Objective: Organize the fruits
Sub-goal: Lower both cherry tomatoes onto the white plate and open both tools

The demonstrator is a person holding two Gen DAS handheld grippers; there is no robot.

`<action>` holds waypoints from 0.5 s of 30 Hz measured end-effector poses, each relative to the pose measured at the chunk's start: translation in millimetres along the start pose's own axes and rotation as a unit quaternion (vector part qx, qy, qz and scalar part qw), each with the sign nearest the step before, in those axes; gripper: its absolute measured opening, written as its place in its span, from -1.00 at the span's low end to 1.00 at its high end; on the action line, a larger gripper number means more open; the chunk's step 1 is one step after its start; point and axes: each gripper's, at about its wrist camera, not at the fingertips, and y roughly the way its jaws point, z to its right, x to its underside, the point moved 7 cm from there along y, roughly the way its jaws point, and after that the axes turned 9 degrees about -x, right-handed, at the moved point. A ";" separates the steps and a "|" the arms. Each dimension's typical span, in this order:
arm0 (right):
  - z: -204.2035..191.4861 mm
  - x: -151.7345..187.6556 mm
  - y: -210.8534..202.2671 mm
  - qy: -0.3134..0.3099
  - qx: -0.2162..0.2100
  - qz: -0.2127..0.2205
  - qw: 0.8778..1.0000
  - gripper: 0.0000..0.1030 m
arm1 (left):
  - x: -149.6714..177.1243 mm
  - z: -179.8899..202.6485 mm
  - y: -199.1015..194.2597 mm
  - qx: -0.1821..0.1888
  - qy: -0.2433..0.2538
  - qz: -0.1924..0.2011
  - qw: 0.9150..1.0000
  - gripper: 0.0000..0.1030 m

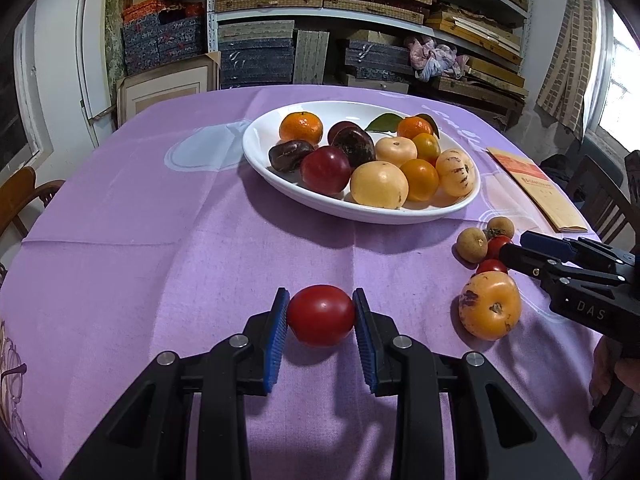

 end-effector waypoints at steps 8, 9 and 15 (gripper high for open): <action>-2.0 -2.5 3.6 0.036 -0.062 -0.007 0.997 -0.30 | 1.2 2.1 2.0 0.000 0.002 -0.003 1.000 -0.37; -3.6 -1.5 2.0 0.035 -0.064 -0.009 0.997 -0.37 | 1.5 2.2 2.2 -0.001 0.003 -0.003 1.000 -0.37; 1.3 -0.5 3.4 0.039 -0.055 -0.014 0.998 -0.40 | 2.2 1.8 6.4 0.004 0.000 -0.013 1.000 -0.37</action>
